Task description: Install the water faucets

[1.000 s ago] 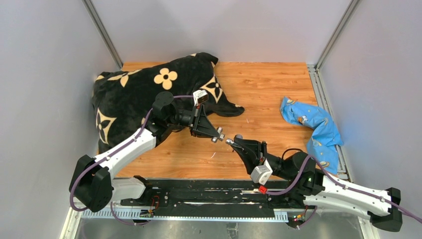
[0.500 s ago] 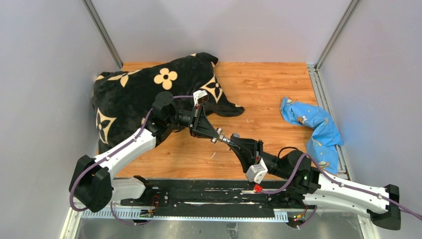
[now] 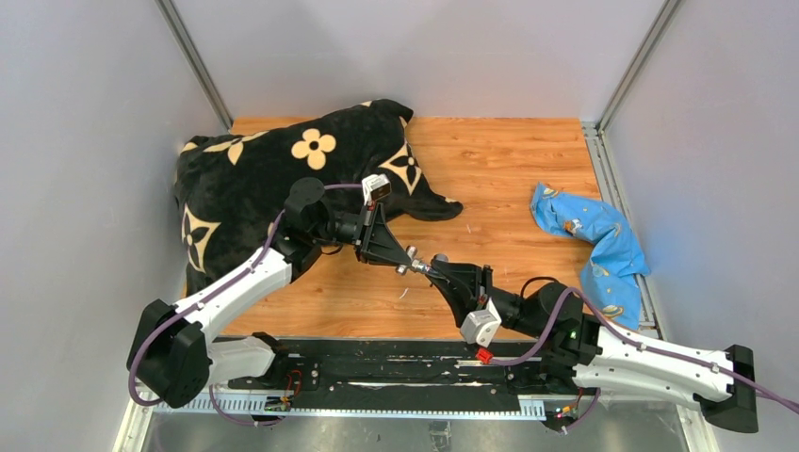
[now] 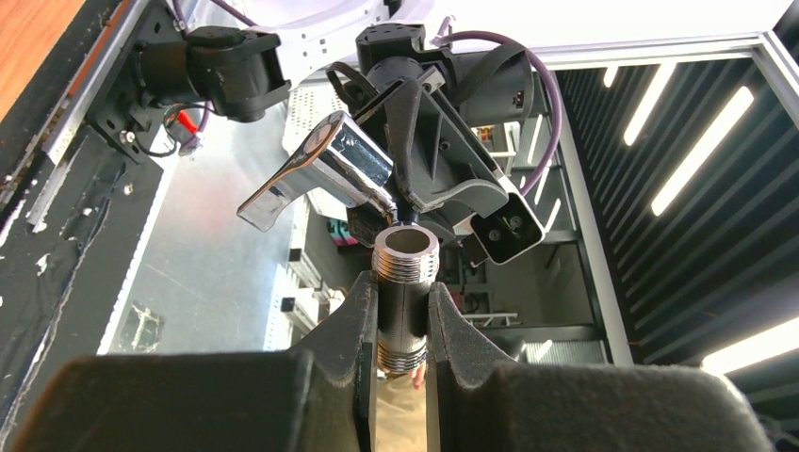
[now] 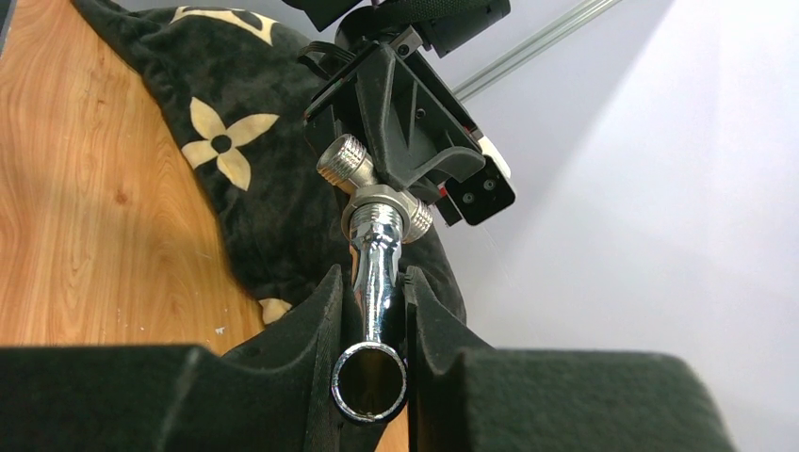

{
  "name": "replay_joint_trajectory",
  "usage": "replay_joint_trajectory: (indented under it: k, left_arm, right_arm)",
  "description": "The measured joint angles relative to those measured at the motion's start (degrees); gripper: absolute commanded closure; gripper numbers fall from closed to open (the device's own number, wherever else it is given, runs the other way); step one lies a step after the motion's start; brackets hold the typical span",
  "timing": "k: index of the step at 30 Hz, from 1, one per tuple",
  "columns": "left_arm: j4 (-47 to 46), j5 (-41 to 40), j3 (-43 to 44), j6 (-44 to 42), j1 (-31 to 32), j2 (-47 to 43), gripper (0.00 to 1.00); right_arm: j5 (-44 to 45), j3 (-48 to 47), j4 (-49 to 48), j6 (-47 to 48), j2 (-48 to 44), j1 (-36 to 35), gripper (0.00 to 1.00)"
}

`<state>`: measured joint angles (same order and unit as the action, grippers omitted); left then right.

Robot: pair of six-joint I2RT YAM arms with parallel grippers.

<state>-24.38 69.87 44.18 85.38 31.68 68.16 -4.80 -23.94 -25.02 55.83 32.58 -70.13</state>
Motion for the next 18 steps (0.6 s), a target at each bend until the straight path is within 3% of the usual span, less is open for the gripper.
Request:
replay_joint_trajectory:
  k: [18]
  left_arm:
    - [0.0, -1.05, -1.14, -3.87, -0.76, 0.13, 1.0]
  right_arm:
    - [2.54, -0.07, -0.39, -4.92, 2.49, -0.02, 0.99]
